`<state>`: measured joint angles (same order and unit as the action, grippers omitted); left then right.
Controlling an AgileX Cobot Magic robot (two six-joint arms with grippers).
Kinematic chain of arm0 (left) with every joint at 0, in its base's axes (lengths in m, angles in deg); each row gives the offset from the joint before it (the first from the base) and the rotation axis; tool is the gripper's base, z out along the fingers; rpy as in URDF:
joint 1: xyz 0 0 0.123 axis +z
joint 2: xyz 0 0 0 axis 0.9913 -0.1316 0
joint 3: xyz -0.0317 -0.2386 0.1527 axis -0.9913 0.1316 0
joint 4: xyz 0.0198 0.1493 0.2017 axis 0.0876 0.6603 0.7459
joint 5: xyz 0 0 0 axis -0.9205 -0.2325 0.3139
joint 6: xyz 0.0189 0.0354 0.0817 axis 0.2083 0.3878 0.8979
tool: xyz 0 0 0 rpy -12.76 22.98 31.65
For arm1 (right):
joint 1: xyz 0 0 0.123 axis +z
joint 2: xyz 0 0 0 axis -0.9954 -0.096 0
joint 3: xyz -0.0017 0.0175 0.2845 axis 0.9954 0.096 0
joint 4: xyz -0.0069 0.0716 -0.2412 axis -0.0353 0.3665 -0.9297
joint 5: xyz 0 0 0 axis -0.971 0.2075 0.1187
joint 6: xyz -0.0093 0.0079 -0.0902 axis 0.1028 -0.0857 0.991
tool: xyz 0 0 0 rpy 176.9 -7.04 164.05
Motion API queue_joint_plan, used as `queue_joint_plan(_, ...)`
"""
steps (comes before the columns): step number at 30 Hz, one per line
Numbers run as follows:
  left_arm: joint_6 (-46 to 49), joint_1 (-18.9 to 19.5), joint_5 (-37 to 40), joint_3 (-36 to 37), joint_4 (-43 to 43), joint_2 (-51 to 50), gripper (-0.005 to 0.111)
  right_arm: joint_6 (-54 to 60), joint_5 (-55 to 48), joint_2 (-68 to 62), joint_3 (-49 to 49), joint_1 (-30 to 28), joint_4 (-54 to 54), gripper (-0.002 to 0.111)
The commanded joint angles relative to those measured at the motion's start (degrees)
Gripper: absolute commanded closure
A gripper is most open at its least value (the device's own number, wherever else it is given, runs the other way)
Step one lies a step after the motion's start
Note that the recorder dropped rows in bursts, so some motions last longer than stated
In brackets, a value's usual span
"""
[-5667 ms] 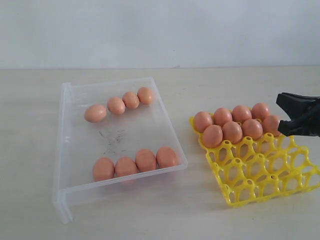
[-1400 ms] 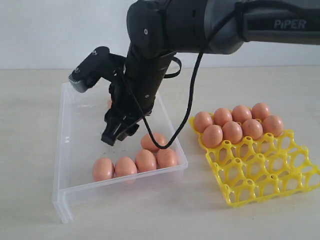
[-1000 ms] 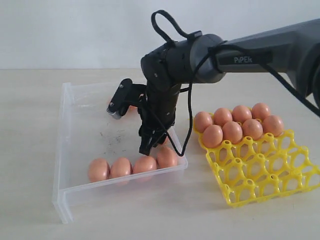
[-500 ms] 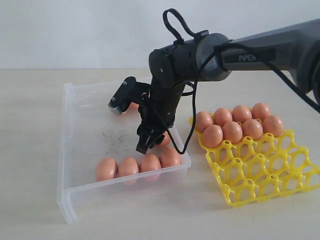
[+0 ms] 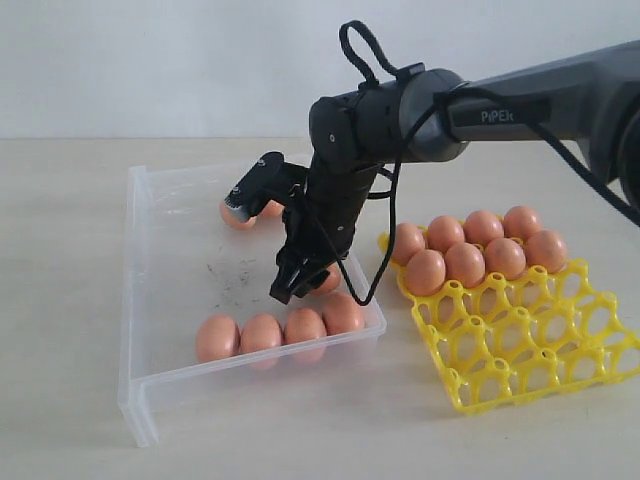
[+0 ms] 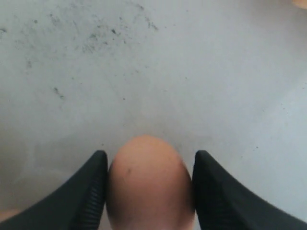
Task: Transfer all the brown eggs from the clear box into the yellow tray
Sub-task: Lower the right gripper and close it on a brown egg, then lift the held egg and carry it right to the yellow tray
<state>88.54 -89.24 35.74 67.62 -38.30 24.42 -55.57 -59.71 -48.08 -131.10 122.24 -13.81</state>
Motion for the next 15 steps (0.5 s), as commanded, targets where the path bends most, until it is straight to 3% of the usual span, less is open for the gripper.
queue_joint_plan(1, 0.0, -0.3, -0.1, 0.2, 0.1, 0.2, 0.103, 0.0, 0.0, -0.5, -0.1, -0.6, 0.9, 0.100)
queue_joint_plan(2, 0.0, -0.3, -0.1, 0.2, 0.1, 0.2, 0.103, -0.3, 0.0, -0.5, -0.1, -0.6, 0.9, 0.108)
queue_joint_plan(7, 0.0, -0.3, -0.1, 0.2, 0.1, 0.2, 0.103, -3.3, 5.1, -0.5, -0.1, -0.6, 4.6, 0.108)
queue_joint_plan(11, 0.0, -0.3, -0.1, 0.2, 0.1, 0.2, 0.103, -3.1, 23.4, -0.4, 3.9, -0.5, 17.3, 0.108)
queue_joint_plan(15, 0.0, -0.3, -0.1, 0.2, 0.1, 0.2, 0.103, -3.2, 45.2, -0.4, 11.0, 0.6, 23.0, 0.108)
